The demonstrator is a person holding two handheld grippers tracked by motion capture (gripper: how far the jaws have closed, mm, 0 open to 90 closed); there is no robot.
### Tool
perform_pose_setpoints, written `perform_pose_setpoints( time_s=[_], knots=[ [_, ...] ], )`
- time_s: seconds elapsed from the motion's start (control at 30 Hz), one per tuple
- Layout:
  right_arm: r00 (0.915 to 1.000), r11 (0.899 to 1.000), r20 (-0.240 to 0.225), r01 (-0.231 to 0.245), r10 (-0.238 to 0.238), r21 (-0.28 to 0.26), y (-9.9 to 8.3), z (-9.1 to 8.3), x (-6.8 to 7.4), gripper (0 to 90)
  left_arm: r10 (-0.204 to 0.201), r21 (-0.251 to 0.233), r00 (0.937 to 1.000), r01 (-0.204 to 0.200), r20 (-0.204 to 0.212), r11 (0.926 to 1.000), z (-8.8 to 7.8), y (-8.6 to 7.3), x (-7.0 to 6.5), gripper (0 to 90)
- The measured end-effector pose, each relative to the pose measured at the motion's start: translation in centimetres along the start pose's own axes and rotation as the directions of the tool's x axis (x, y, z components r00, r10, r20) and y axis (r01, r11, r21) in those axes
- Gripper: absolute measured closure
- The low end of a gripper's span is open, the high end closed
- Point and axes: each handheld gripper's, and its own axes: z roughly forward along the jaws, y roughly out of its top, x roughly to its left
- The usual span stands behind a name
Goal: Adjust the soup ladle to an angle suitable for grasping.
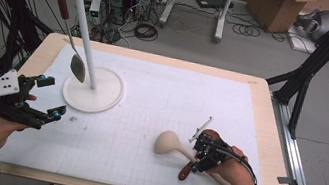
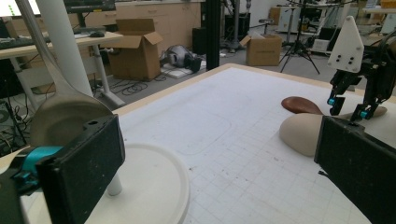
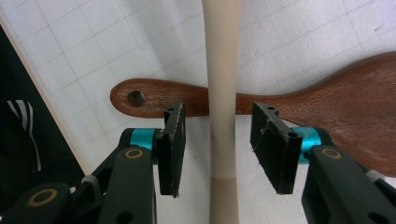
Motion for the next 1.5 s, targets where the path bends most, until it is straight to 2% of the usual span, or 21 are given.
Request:
perform_pose_setpoints(
  time_s=[0.17, 0.6, 1.07, 1.5],
  knots=[
    [0.9998, 1.0, 0.0, -0.019, 0.019, 0.001, 0.17, 0.01, -0.03, 58.7, 0.0, 0.001, 1.0, 0.0, 0.002, 1.0, 0.02, -0.02, 0.01, 1.7],
    [0.9999, 1.0, 0.013, -0.006, 0.006, 0.015, 0.56, 0.17, 0.16, 68.0, 0.002, 0.007, 1.0, -0.002, 0.007, 1.0, 0.14, -0.12, -0.02, 1.7],
    [0.9996, 0.999, 0.012, -0.027, 0.027, 0.023, 0.86, 0.4, 0.22, 72.6, 0.002, 0.011, 1.0, -0.002, 0.01, 0.9999, 0.13, -0.16, -0.04, 1.7],
    [0.9995, 0.999, 0.02, -0.027, 0.026, 0.023, 0.92, 0.48, 0.2, 73.8, 0.003, 0.009, 1.0, -0.003, 0.009, 1.0, 0.04, -0.1, -0.04, 1.7]
  ],
)
